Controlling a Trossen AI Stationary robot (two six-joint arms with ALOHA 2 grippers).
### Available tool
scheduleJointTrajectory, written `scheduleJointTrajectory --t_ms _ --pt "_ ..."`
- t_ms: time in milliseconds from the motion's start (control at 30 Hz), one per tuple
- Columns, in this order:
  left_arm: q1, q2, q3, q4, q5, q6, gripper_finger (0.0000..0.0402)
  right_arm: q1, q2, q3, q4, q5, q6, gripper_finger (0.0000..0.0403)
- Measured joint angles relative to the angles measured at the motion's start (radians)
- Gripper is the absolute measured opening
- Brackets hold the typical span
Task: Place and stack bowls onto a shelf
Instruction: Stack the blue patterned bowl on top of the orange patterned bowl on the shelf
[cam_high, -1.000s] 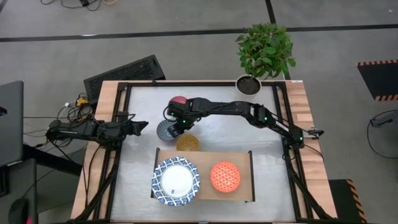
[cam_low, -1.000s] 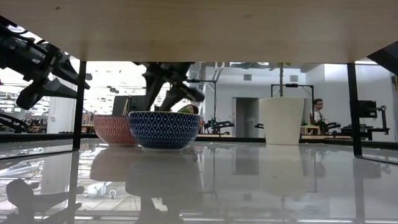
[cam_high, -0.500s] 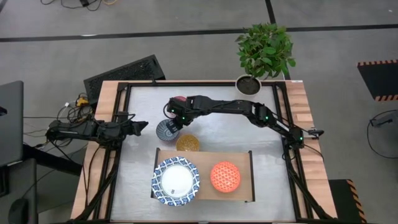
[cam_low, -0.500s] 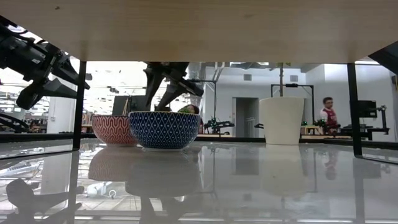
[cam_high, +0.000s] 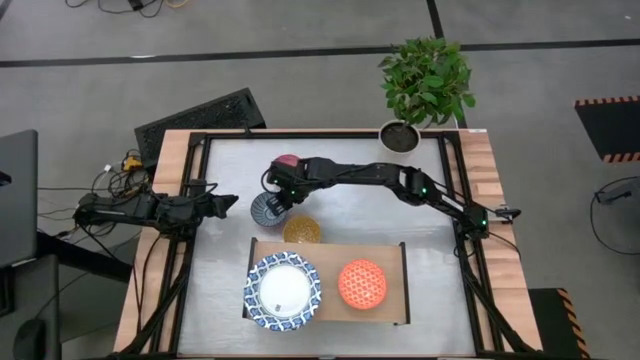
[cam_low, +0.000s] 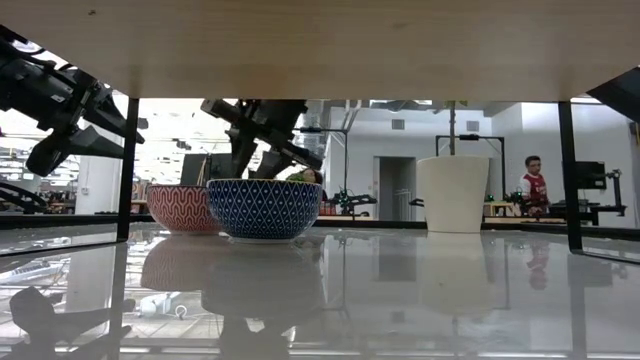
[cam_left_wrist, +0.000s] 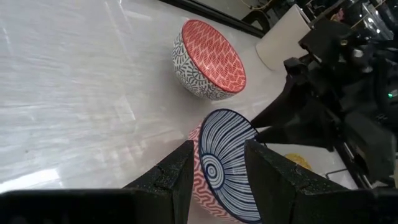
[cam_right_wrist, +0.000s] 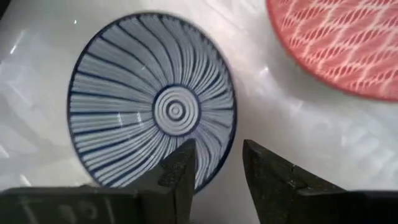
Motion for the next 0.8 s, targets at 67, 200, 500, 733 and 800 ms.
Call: scheduleJointTrajectory --t_ms 67,200,500,733,800 --pt "0.0 0.0 0.0 0.0 0.0 0.0 0.0128 -0.005 0.0 0.0 -0.004 -0.013 0.0 0.0142" --pt "0.0 0.0 0.0 0.0 0.0 0.0 0.0128 -0.002 0.02 -0.003 0.029 -0.04 -0.023 0.0122" --pt "0.0 0.0 0.0 -0.004 -0.002 0.0 0.0128 0.001 0.066 -0.008 0.03 -0.185 -0.016 0.0116" --pt "0.0 0.0 0.0 -0.007 -0.006 0.0 0.0128 -0.012 0.044 -0.004 0.043 -0.109 -0.031 0.0035" --pt "0.0 0.0 0.0 -0.006 -0.006 0.0 0.0128 -0.018 0.044 0.011 0.031 -0.106 -0.042 0.0035"
